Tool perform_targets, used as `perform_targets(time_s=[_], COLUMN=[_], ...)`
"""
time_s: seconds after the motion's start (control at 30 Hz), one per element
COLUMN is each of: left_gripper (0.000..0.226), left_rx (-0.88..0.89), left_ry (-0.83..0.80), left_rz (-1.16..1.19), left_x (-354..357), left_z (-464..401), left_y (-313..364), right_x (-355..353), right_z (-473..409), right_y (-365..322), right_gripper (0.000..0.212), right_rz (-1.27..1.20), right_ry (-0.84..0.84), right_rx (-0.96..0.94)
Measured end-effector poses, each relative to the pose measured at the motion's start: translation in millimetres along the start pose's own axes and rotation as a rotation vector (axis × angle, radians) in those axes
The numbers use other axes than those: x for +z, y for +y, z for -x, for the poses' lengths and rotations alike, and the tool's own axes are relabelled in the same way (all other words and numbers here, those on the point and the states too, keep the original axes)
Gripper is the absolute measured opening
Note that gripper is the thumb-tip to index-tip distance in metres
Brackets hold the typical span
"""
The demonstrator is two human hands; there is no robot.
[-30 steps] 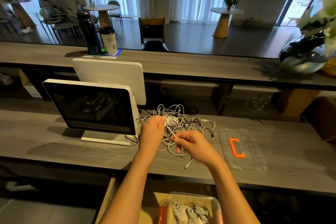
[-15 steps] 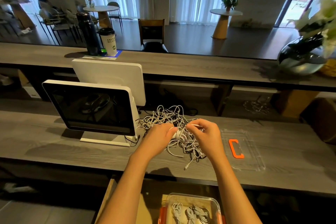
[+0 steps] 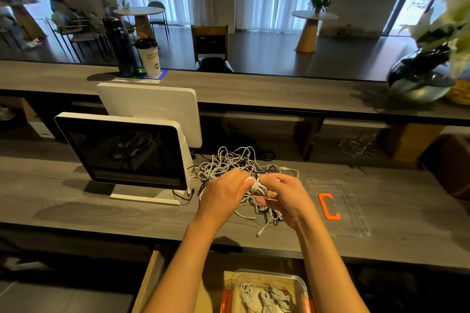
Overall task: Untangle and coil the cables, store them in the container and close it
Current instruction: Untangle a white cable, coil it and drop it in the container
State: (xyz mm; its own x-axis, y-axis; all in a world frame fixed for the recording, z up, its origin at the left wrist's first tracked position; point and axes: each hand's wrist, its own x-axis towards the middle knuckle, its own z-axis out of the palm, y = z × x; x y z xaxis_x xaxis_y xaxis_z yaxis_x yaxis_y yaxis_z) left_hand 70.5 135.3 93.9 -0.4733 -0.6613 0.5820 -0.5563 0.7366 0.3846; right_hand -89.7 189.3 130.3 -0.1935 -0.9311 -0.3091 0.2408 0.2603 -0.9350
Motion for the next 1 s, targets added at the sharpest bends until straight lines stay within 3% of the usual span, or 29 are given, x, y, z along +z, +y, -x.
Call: perform_targets(time_s=[0.1, 0.23, 0.4, 0.47, 0.63, 0.87, 1.0], left_gripper=[0.030, 0.033, 0.025, 0.024, 0.021, 0.017, 0.016], left_rx=[-0.202, -0.530, -0.790, -0.856, -1.022, -1.082, -1.090], left_ry=[-0.048, -0.185, -0.382, -0.374, -0.144, 0.020, 0.026], left_rz=[0.246, 0.811, 1.141, 1.202, 1.316, 1.317, 1.318], left_x=[-1.2, -7.9, -14.6, -16.4, -12.2, -5.5, -4.6], left_z=[-1.6, -6.0, -11.5, -12.6, -17.5, -20.9, -19.4], left_y=[3.9, 12.7, 15.0, 13.8, 13.6, 22.1, 22.9], right_x=[-2.8, -8.8, -9.7, -9.0, -9.4, 6.2, 10.5], right_z=[-0.1, 1.8, 0.9, -1.0, -10.4, -6.8, -7.9], right_y=[0.4, -3.4, 1.1, 4.7, 12.8, 12.7, 12.3], right_gripper=[0.010, 0.010, 0.013, 0.013, 0.013, 0.025, 0.019], right_rz=[0.050, 0.285, 0.280, 0.261, 0.296, 0.178, 0.198], right_ry=[0.020, -0.002, -0.009, 0.014, 0.155, 0.020, 0.077], right_rx=[-0.166, -0.410, -0.473, -0.472, -0.609, -0.442, -0.389])
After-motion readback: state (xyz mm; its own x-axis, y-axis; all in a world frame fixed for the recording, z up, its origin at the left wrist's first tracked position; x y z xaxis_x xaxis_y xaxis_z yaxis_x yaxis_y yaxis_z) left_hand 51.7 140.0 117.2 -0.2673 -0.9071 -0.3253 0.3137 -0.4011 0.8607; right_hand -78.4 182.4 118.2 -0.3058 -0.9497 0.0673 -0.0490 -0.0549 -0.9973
